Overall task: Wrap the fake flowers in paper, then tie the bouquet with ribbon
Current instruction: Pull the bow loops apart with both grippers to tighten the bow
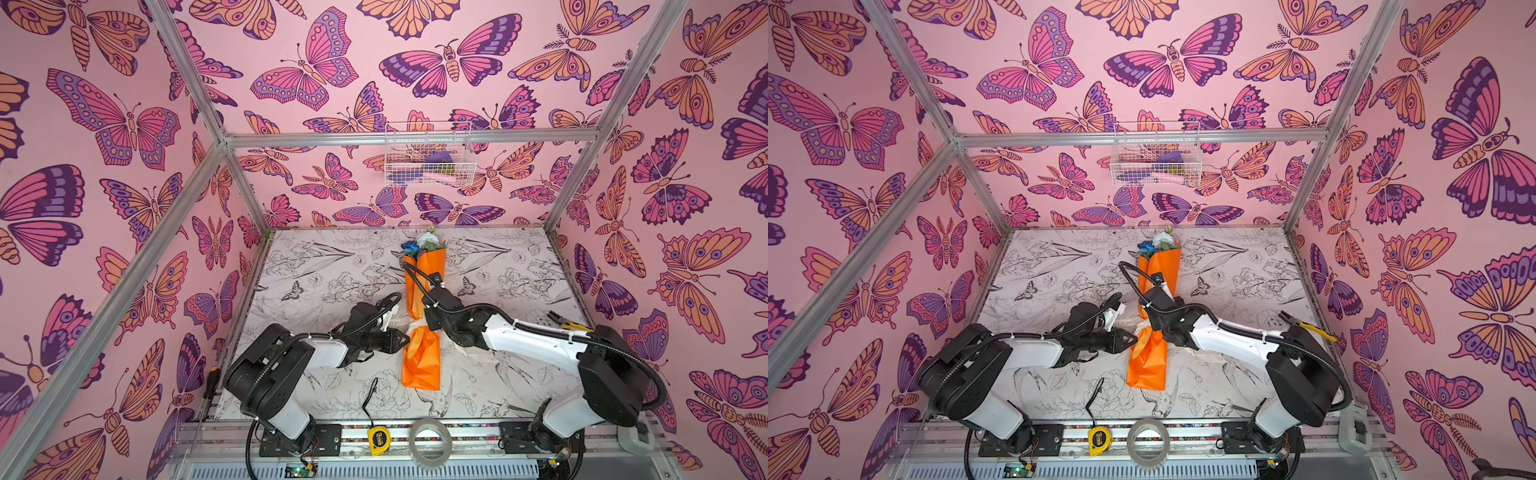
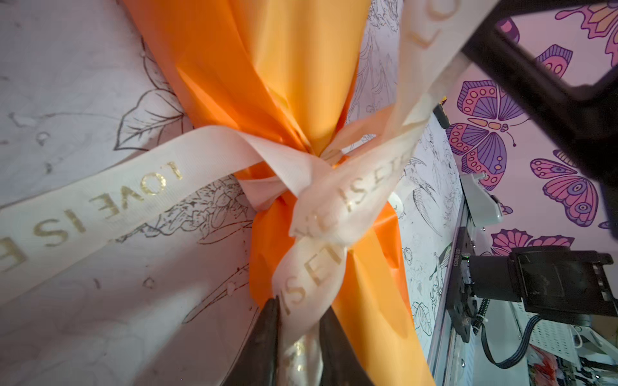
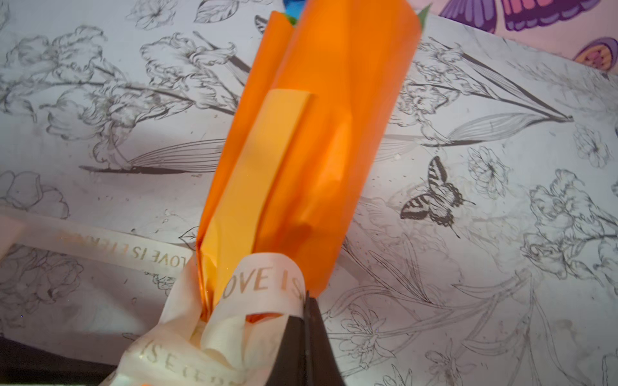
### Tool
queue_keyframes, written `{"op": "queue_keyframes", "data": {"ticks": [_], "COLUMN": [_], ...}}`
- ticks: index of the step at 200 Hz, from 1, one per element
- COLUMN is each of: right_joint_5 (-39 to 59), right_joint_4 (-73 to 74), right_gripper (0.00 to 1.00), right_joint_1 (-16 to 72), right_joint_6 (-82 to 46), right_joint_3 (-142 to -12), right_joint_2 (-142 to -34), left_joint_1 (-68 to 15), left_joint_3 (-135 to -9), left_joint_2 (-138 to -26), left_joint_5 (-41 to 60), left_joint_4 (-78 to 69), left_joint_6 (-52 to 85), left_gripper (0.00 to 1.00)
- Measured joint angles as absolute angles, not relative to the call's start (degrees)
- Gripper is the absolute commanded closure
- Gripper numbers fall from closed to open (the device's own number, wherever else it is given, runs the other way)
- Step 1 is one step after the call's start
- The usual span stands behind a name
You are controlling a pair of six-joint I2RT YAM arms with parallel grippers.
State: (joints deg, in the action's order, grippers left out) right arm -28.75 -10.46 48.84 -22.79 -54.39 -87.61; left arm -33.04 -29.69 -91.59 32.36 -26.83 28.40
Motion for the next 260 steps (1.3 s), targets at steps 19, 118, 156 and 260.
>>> {"op": "queue_keyframes", "data": {"ticks": [19,118,156,260], "right_joint_5": [-28.2,-24.8,-24.8,-24.5], "right_joint_4": [-9.0,-6.6,-6.7,-9.8], "right_gripper": [1.0,1.0,1.0,1.0], "right_joint_1": [46.7,42.6,42.6,38.4], "right_joint_6": [-25.6,-31.9,-32.2,-38.0], "right_joint_3": [-51.6,-46.4,-46.4,-44.6], "right_joint_2": [-84.6,-83.0,-83.0,-83.5], "left_joint_1": [-33.0,-33.0,-33.0,-33.0], "left_joint_3": [-29.9,-30.6,-32.2,-33.1], "left_joint_2": [-91.6,-88.1,-88.1,-86.7], "left_joint_5": [31.4,26.2,25.0,20.7], "left_joint_4": [-26.7,-24.1,-21.8,-16.5], "left_joint_6": [28.6,29.0,27.8,26.4], "left_gripper": [0.8,0.82,0.87,1.0]}}
